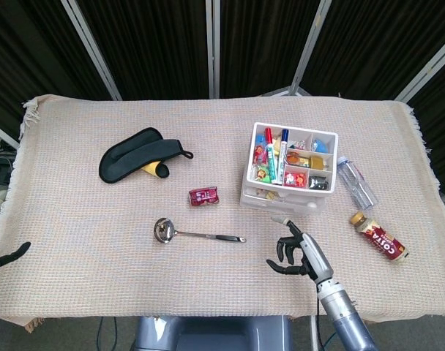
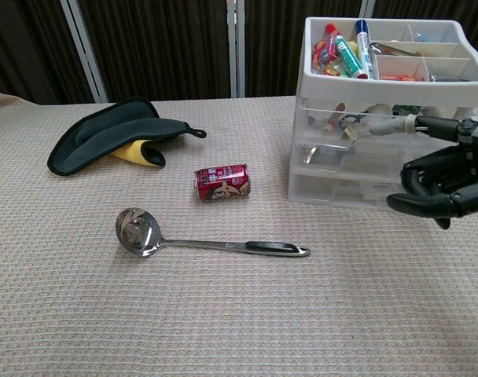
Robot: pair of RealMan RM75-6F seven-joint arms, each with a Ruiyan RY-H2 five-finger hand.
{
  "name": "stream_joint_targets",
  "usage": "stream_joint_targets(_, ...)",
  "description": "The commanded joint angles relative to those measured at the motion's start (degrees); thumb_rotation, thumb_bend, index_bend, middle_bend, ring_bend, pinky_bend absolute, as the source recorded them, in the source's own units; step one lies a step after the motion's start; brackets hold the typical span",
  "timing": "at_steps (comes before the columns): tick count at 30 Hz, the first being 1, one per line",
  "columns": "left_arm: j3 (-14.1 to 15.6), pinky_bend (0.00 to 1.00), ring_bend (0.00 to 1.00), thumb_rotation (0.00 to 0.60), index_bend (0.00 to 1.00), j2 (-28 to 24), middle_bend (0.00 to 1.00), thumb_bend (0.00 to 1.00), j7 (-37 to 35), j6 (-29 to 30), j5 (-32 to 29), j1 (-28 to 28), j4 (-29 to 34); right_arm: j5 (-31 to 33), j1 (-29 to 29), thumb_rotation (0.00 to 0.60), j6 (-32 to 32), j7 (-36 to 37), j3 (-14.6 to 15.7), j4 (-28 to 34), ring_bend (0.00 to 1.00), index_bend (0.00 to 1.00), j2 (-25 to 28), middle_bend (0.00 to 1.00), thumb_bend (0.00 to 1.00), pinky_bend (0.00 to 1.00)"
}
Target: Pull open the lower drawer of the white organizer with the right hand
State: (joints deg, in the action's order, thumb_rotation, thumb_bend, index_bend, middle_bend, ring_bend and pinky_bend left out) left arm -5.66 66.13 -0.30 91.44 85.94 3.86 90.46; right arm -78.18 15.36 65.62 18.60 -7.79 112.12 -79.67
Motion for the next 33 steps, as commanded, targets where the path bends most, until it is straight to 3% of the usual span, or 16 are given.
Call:
stream_joint_targets(1, 0.0, 0.00, 0.00, 0.600, 0.00, 0.0, 0.00, 0.11, 0.0, 0.1, 0.1, 0.0, 0.1, 0.8, -0.2, 0.600, 2.9, -7.3, -0.5, 1.4, 0.79, 0.18, 1.3, 0.71, 0.16, 0.68)
stream_joint_targets(6, -0.1, 0.00, 0.00, 0.600, 0.00, -0.1, 0.00, 0.11, 0.0, 0.1, -0.1, -0.1, 0.1, 7.8, 1.5, 0.600, 4.0, -17.3, -3.8, 2.1, 0.79, 0.18, 1.8, 0.71, 0.16, 0.68)
stream_joint_targets(12, -0.2, 0.00, 0.00, 0.600, 0.00, 0.0, 0.00, 0.11, -0.1, -0.1, -0.3, 0.0, 0.0, 14.7, 3.3, 0.600, 4.9, -21.7, -7.6, 3.4, 0.79, 0.18, 2.8, 0.71, 0.16, 0.68)
stream_joint_targets(21, -0.3, 0.00, 0.00, 0.600, 0.00, 0.1, 0.00, 0.11, -0.1, 0.3, -0.3, -0.1, 0.0, 19.9, 5.1, 0.600, 4.7, -24.9, -9.0, 3.5, 0.79, 0.23, 2.8, 0.71, 0.16, 0.68)
stream_joint_targets(33, -0.3, 0.00, 0.00, 0.600, 0.00, 0.0, 0.00, 0.11, -0.2, 0.2, -0.3, -0.1, 0.0, 23.4, 6.6, 0.600, 4.1, -27.0, -8.4, 2.5, 0.79, 0.31, 2.4, 0.71, 0.16, 0.68)
